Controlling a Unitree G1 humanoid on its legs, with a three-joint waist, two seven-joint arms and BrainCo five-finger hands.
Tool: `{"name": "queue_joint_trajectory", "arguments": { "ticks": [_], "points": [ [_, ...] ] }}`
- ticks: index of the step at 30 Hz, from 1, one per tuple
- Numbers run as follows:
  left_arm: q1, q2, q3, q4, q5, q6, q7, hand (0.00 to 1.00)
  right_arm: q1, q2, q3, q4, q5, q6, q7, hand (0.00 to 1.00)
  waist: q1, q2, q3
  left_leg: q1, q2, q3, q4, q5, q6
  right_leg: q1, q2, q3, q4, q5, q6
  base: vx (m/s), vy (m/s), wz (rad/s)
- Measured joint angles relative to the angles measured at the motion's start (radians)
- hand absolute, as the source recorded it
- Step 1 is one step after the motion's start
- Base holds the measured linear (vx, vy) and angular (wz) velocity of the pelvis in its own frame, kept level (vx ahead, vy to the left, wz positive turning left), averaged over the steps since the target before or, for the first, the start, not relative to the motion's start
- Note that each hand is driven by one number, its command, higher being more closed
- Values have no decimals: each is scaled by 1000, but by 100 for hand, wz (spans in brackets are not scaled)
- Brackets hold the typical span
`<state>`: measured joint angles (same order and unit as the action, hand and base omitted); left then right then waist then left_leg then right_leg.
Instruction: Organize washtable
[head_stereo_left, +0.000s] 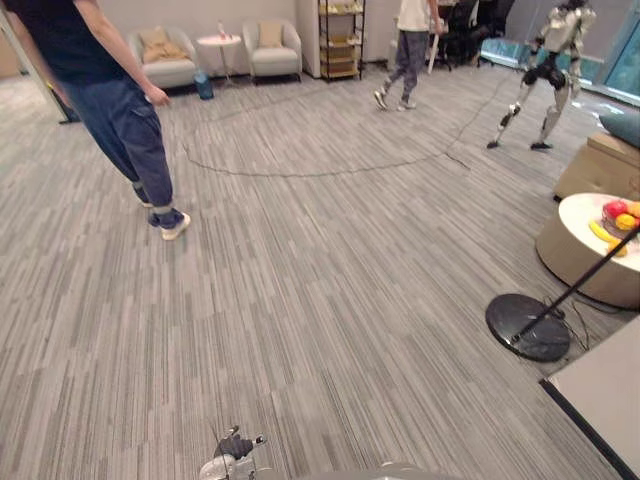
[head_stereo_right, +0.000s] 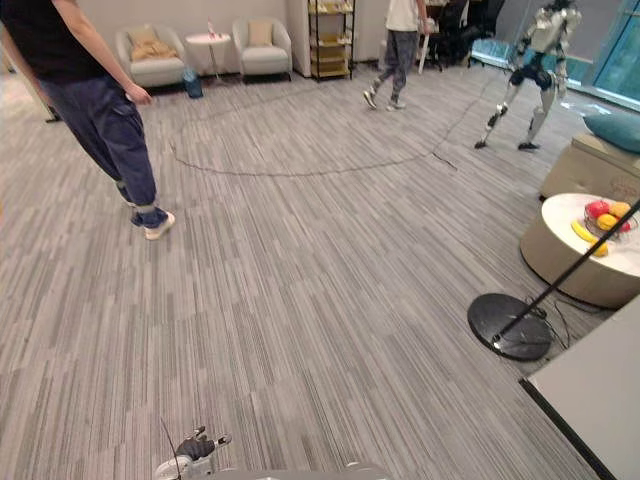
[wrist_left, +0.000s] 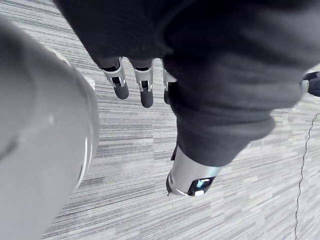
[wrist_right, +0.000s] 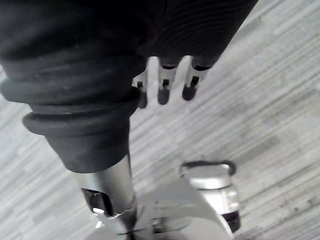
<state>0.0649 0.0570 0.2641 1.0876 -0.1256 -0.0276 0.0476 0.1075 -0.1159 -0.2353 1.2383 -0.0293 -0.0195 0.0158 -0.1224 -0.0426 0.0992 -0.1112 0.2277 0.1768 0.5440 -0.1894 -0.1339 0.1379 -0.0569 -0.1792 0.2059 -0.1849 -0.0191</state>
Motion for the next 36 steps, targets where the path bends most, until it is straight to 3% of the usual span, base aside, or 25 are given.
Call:
{"name": "queue_joint_trajectory", "arguments": {
  "ticks": [1, 2, 4, 7, 9, 12, 14, 15, 16, 17, 18, 19, 20, 22, 23, 24, 25, 26, 28, 30, 36],
  "points": [
    [3, -3, 12, 0, -1, 0, 0, 0, -1, 0, 0, -4, 0, 0, 0, 0, 0, 3, 0, 1, -3, -4, -82, 2, 2, -1, 0, 4, -1, -3, 7, 162, 295, -14],
    [11, -4, 32, 0, -1, 0, 0, 0, 0, -1, 0, -15, 0, -1, -1, 0, 2, 7, 5, 3, -10, -24, -229, 67, 14, -4, -4, 14, 2, -13, 27, 151, 285, -14],
    [30, -2, 74, 4, -1, 0, 1, 0, -1, 5, -1, -19, 0, -1, -1, 0, 3, -3, 0, 17, -57, -12, -280, 113, 28, -4, -38, 43, -3, -23, 48, 185, 269, -10],
    [13, -3, 137, 7, -2, -2, 5, 0, -24, 7, -33, -17, -1, -1, 0, 0, 22, -8, 2, -27, -77, 25, -225, 57, 55, -40, -62, 85, -23, 9, 85, 160, 210, -24],
    [14, -8, 134, 32, 3, 12, 15, 0, -33, 1, -38, -17, -10, -2, 1, 0, 20, 18, -22, 1, -80, 63, -229, 24, 60, -56, -67, 160, -14, 45, 89, 177, 254, -50],
    [30, -17, 94, 62, 3, 18, 18, 0, -16, -10, -39, -17, -16, -5, 7, 0, 1, 38, -87, 48, -100, 98, -294, 18, 61, -88, -83, 186, 30, 63, 78, 183, 132, -45],
    [34, -42, 46, 91, 4, 18, 19, 0, -7, -15, -77, -35, -10, -16, 7, 0, -4, 82, -107, 130, -131, 111, -396, 23, 56, -208, -84, 210, 272, 86, 41, 202, 150, -68],
    [34, -47, 40, 93, 5, 19, 20, 0, -5, -14, -91, -45, -9, -17, 7, 0, -4, 92, -104, 158, -142, 111, -417, 28, 60, -240, -87, 208, 351, 98, 22, 200, 179, -56],
    [36, -49, 16, 95, 11, 19, 20, 0, 5, -5, -110, -58, -1, -21, 7, 0, -19, 96, -97, 211, -163, 118, -447, 34, 81, -291, -96, 205, 496, 131, -26, 145, 129, -13],
    [41, -49, 0, 95, 12, 19, 21, 0, 14, 1, -110, -60, 1, -21, 7, 0, -35, 96, -97, 254, -176, 112, -463, 27, 97, -305, -106, 208, 578, 168, -43, 203, 135, 7],
    [37, -52, -13, 95, 12, 20, 23, 0, 31, 1, -110, -66, 1, -21, 7, 0, -41, 109, -92, 290, -177, 110, -477, 21, 111, -316, -108, 208, 636, 184, -25, 242, 92, 20],
    [36, -50, -30, 94, 11, 19, 25, 0, 43, 9, -109, -73, 0, -19, 8, 0, -48, 107, -90, 308, -174, 112, -474, 10, 126, -341, -106, 200, 689, 93, 16, 311, 68, 13],
    [30, -50, -25, 95, 10, 20, 32, 0, 43, 12, -107, -76, -4, -15, 8, 0, -57, 100, -84, 330, -166, 114, -487, 10, 127, -383, -97, 175, 695, 3, 26, 278, 17, 3],
    [25, -57, 36, 73, 9, 20, 43, 0, 48, 21, -109, -85, -11, -14, 7, 0, -49, 104, -45, 394, -135, 149, -528, 12, 122, -418, -46, 110, 597, -58, 28, 275, -46, -24],
    [44, -60, 79, 55, 7, 19, 44, 0, 56, 31, -102, -91, -11, -14, 7, 0, -46, 84, -49, 400, -129, 172, -544, 15, 114, -415, -20, 104, 462, -41, 38, 326, -134, -10],
    [67, -54, 140, 18, 5, 14, 45, 0, 82, 66, -102, -93, -11, -16, 8, 0, -61, 22, -59, 414, -152, 180, -556, -10, 65, -405, -25, 102, 268, 132, 38, 251, -151, 6],
    [67, -49, 166, 11, 5, 10, 43, 0, 87, 76, -99, -81, -10, -14, 8, 0, -51, 3, -53, 430, -160, 182, -565, -10, 46, -398, -34, 103, 263, 80, 14, 342, -194, 5],
    [71, -73, 212, 11, 5, 11, 46, 0, 92, 67, -100, -76, -11, -2, 9, 0, -36, 27, -57, 437, -118, 189, -560, -6, 37, -377, -3, 82, 245, 79, 11, 245, -126, 1],
    [73, -100, 250, 2, 5, 11, 45, 0, 96, 44, -98, -77, -13, 0, 6, 0, -31, 58, -54, 432, -88, 188, -555, 2, 22, -349, 19, 51, 197, 71, 0, 242, -89, 21],
    [72, -130, 299, 0, 3, 10, 48, 0, 69, 15, -76, -77, -21, 0, 5, 0, -29, 82, -54, 422, -68, 183, -563, 37, -30, -331, 31, 18, 165, 65, -10, 219, -84, 34],
    [73, -130, 318, 4, 3, 10, 50, 0, 19, -24, -54, -32, -53, -5, 8, 0, -23, 78, -70, 359, -61, 115, -561, 69, -13, -296, 24, -43, 47, 86, 0, 75, -40, 34]
  ]
}}
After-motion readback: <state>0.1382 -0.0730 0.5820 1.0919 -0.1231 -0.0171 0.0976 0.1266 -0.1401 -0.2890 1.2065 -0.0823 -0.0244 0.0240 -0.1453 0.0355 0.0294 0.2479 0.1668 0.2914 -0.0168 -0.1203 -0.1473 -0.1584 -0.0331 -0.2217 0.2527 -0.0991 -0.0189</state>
